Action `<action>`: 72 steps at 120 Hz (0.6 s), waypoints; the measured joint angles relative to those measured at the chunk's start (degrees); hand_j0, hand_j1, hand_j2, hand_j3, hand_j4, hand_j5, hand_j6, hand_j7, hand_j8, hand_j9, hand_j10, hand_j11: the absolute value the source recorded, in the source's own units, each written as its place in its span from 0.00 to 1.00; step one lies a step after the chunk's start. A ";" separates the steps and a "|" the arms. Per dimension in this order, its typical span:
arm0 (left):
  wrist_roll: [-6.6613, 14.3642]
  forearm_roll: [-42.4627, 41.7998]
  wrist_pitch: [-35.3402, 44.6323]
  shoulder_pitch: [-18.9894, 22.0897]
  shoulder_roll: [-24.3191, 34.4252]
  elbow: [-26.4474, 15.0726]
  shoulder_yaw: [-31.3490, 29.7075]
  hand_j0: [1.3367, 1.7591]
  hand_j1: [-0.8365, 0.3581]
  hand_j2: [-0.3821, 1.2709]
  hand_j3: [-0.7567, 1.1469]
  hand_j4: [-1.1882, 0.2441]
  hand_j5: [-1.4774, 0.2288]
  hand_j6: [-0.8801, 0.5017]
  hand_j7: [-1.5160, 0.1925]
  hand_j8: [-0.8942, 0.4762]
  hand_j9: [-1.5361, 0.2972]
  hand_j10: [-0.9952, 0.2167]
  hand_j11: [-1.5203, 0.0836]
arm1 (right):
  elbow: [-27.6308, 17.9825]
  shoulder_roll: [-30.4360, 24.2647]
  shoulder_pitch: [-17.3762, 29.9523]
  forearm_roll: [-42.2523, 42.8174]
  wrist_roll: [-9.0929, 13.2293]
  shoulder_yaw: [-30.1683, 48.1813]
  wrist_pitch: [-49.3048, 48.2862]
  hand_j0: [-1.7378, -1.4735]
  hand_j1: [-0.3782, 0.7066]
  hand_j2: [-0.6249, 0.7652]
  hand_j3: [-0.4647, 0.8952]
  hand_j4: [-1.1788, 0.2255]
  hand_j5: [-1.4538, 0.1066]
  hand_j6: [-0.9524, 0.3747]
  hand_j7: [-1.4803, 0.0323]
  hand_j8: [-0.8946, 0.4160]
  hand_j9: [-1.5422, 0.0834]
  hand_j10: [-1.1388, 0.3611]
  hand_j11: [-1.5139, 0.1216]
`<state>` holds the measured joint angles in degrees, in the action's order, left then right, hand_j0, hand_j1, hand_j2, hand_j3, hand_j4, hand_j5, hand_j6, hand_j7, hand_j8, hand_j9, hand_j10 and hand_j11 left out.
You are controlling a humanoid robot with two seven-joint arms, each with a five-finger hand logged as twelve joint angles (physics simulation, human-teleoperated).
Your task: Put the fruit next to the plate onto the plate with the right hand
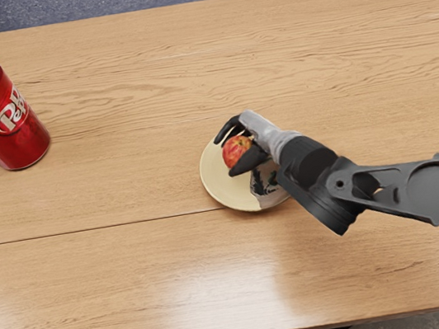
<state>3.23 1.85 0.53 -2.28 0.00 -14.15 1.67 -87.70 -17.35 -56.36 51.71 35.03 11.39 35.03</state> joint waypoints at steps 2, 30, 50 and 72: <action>-0.01 0.00 0.00 0.00 0.00 0.00 0.00 0.76 0.99 0.23 0.40 0.83 0.87 0.64 0.89 0.65 0.84 0.82 0.95 | -0.12 -0.06 0.00 0.00 0.00 0.04 0.00 0.32 0.56 0.49 0.34 0.40 0.42 0.33 0.45 0.36 0.46 0.41 0.44; 0.01 0.00 0.00 0.00 0.00 0.00 0.00 0.76 0.99 0.23 0.40 0.83 0.87 0.64 0.89 0.65 0.84 0.82 0.95 | -0.88 -1.40 -0.11 0.09 -0.03 0.18 -0.02 0.31 0.30 0.45 0.34 0.63 0.68 0.52 0.72 0.51 0.71 0.58 0.69; 0.00 0.00 0.00 0.00 0.00 0.00 0.00 0.76 0.99 0.23 0.40 0.83 0.87 0.64 0.89 0.65 0.84 0.82 0.95 | -2.80 -4.88 1.30 0.01 -0.03 5.21 -4.33 0.30 0.16 0.45 0.34 0.73 0.81 0.62 0.85 0.60 0.83 0.67 0.81; 0.00 0.00 0.00 0.00 0.00 -0.01 -0.01 0.76 0.99 0.23 0.40 0.83 0.87 0.64 0.89 0.65 0.84 0.82 0.95 | -3.36 -5.24 10.15 -4.58 -0.03 25.43 -31.06 0.30 0.10 0.45 0.34 0.78 0.87 0.66 0.91 0.63 0.89 0.71 0.86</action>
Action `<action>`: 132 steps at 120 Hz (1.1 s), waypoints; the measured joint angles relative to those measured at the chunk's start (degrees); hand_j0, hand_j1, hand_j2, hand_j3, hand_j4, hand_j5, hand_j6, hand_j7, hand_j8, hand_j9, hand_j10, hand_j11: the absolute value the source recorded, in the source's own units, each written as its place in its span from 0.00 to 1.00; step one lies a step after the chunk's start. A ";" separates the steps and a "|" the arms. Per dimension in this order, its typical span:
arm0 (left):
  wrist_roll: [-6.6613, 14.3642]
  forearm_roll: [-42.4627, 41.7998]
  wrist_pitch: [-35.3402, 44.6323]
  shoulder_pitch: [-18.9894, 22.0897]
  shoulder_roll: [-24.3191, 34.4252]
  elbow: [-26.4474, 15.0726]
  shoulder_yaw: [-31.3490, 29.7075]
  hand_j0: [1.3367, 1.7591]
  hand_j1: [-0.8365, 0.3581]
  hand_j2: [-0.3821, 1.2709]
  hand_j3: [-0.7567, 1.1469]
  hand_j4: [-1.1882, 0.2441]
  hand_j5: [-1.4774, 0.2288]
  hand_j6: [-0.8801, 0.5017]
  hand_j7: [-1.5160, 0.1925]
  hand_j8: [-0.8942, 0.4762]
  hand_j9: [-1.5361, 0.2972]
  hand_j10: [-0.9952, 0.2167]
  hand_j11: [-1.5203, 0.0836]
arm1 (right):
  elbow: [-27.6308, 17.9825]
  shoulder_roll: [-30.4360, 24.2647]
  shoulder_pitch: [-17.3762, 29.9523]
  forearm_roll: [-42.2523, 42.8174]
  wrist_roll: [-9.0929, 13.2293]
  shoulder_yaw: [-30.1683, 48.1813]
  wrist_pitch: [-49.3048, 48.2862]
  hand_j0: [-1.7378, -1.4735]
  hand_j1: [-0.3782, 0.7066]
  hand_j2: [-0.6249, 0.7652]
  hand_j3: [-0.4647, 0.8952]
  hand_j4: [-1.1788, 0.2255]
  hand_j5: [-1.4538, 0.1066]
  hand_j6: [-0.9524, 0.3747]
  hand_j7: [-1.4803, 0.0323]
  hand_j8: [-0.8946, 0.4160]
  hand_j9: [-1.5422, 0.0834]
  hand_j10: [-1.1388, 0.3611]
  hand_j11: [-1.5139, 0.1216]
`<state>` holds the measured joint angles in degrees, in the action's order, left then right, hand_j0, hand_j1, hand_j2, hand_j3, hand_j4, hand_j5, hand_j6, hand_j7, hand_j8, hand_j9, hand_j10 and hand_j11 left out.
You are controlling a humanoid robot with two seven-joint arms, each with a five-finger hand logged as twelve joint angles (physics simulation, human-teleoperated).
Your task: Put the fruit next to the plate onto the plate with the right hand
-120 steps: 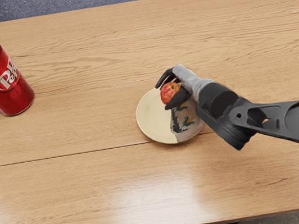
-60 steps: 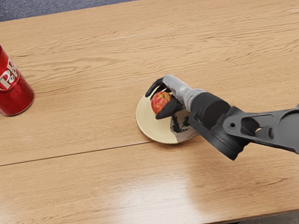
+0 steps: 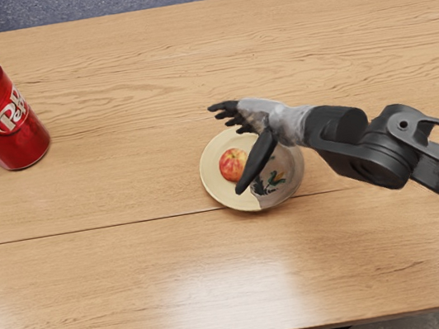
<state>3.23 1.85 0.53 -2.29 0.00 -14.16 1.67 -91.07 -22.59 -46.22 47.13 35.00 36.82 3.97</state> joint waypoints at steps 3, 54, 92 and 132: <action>0.00 -0.01 0.00 -0.07 0.00 -0.02 -0.02 0.76 0.99 0.23 0.40 0.83 0.87 0.64 0.89 0.65 0.84 0.82 0.95 | 0.05 0.03 0.69 -2.01 0.00 2.27 -4.12 0.30 0.10 0.45 0.34 0.79 0.87 0.67 0.92 0.64 0.89 0.72 0.87; -0.02 -0.26 0.00 -0.22 0.00 -0.08 0.27 0.76 0.99 0.23 0.40 0.83 0.87 0.64 0.89 0.65 0.84 0.82 0.95 | 7.51 -2.72 22.65 -39.55 0.00 34.68 -38.17 0.30 0.06 0.45 0.34 0.82 0.91 0.70 0.95 0.66 0.92 0.74 0.90; -0.01 -0.27 0.00 -0.35 0.00 -0.03 0.20 0.76 0.99 0.23 0.40 0.83 0.87 0.64 0.89 0.65 0.84 0.82 0.95 | 11.01 -7.45 32.83 -47.17 0.00 47.47 -38.93 0.30 0.05 0.45 0.34 0.82 0.91 0.70 0.96 0.67 0.93 0.74 0.91; -0.02 -0.27 0.00 -0.41 0.00 0.00 0.19 0.76 0.99 0.23 0.40 0.83 0.87 0.64 0.89 0.65 0.84 0.82 0.95 | 14.30 -8.24 34.94 -47.54 0.00 51.42 -38.97 0.30 0.05 0.45 0.34 0.82 0.91 0.70 0.96 0.67 0.93 0.74 0.91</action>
<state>3.21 1.57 0.53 -2.70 0.00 -14.15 1.85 -76.77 -30.84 -11.27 -0.41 35.00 88.24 -35.00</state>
